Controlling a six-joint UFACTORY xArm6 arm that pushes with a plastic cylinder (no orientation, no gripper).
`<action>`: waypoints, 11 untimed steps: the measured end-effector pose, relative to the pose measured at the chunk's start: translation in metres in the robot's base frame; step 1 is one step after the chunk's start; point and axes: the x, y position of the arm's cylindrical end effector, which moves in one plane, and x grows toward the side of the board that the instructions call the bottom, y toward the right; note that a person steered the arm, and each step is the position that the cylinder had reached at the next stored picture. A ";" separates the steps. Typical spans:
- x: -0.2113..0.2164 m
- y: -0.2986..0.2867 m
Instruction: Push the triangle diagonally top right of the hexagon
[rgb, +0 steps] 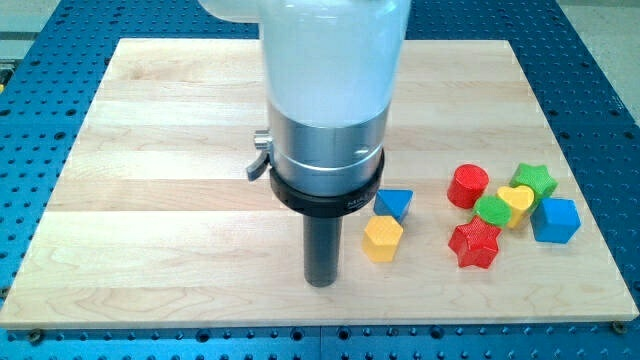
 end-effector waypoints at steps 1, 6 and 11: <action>0.033 0.002; -0.072 0.077; -0.120 0.071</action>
